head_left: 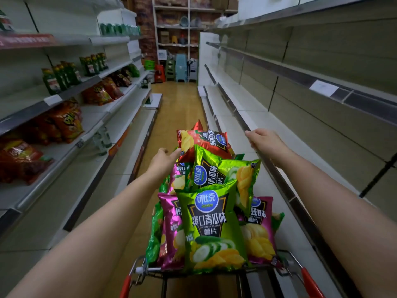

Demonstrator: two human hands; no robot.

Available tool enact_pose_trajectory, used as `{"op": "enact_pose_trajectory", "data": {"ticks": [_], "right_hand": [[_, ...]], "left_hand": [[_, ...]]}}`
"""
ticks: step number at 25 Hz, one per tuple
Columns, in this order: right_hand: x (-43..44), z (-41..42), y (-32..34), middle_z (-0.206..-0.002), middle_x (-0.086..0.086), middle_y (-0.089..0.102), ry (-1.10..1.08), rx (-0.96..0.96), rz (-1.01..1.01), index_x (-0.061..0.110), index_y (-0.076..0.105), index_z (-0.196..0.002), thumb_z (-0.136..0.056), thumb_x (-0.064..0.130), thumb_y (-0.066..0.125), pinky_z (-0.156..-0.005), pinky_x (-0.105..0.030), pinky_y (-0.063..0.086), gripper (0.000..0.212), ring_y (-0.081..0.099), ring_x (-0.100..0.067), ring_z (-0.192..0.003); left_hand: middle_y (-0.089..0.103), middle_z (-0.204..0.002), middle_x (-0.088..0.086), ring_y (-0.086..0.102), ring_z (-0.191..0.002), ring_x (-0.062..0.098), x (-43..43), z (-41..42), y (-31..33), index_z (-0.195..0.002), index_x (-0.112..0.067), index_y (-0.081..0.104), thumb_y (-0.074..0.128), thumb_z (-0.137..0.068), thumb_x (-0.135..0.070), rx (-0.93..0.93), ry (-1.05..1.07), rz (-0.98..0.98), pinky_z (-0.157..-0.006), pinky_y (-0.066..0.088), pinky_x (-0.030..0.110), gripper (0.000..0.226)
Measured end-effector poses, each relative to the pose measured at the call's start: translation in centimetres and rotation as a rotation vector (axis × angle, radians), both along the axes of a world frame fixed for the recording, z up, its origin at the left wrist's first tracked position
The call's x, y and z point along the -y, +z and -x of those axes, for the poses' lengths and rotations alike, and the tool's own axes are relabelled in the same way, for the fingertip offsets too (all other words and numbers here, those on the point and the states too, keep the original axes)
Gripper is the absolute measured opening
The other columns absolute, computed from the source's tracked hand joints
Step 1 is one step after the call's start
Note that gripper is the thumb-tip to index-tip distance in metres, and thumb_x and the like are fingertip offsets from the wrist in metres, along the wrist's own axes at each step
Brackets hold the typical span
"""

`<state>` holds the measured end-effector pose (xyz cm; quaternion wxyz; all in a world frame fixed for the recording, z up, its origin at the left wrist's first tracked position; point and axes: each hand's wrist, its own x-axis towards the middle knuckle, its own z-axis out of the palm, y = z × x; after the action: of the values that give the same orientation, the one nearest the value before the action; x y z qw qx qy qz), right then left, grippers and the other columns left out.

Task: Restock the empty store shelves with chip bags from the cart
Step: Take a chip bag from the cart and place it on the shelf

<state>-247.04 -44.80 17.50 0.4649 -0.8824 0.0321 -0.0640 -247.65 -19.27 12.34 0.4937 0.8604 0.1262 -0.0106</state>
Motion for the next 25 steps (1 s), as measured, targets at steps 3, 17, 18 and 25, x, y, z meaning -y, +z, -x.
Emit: {"op": "enact_pose_trajectory", "data": {"ticks": [3, 17, 18, 25], "right_hand": [[-0.1, -3.9, 0.8, -0.124, -0.018, 0.053, 0.097, -0.338, -0.065, 0.008, 0.045, -0.131, -0.093, 0.051, 0.044, -0.099, -0.04, 0.043, 0.059, 0.051, -0.033, -0.116], [-0.7, -11.3, -4.9, -0.117, -0.015, 0.05, 0.277, -0.611, -0.13, 0.015, 0.045, -0.128, -0.084, 0.062, 0.05, -0.076, -0.038, 0.045, 0.065, 0.054, -0.033, -0.091], [-0.6, -11.2, -4.6, -0.107, -0.013, 0.048, 0.272, -0.597, -0.149, 0.017, 0.045, -0.121, -0.085, 0.06, 0.05, -0.071, -0.035, 0.044, 0.057, 0.052, -0.03, -0.084], [0.5, -9.8, -2.1, -0.086, -0.008, 0.054, 0.246, -0.423, -0.262, 0.016, 0.057, -0.106, -0.093, 0.045, 0.049, -0.06, -0.026, 0.038, 0.033, 0.05, -0.018, -0.063]], "left_hand": [[0.027, -0.153, 0.015, 0.033, -0.137, 0.034, 0.8, -2.2, -0.7, -0.149, -0.007, 0.017, 0.041, -0.092, -0.059, -0.108, 0.04, 0.129, -0.11, 0.032, 0.049, 0.081], [0.064, -0.111, 0.012, 0.059, -0.088, 0.023, 3.1, -5.7, -2.7, -0.125, -0.006, 0.054, 0.042, -0.1, -0.02, -0.054, 0.059, 0.254, -0.074, 0.043, 0.026, 0.032], [0.065, -0.113, 0.013, 0.058, -0.091, 0.022, 3.1, -5.7, -2.6, -0.125, -0.006, 0.056, 0.041, -0.1, -0.017, -0.039, 0.067, 0.263, -0.078, 0.041, 0.028, 0.031], [0.066, -0.1, 0.008, 0.059, -0.095, 0.024, 3.9, -5.5, -0.9, -0.126, -0.01, 0.057, 0.044, -0.099, -0.013, 0.149, 0.071, 0.322, -0.09, 0.045, 0.035, 0.031]]}}
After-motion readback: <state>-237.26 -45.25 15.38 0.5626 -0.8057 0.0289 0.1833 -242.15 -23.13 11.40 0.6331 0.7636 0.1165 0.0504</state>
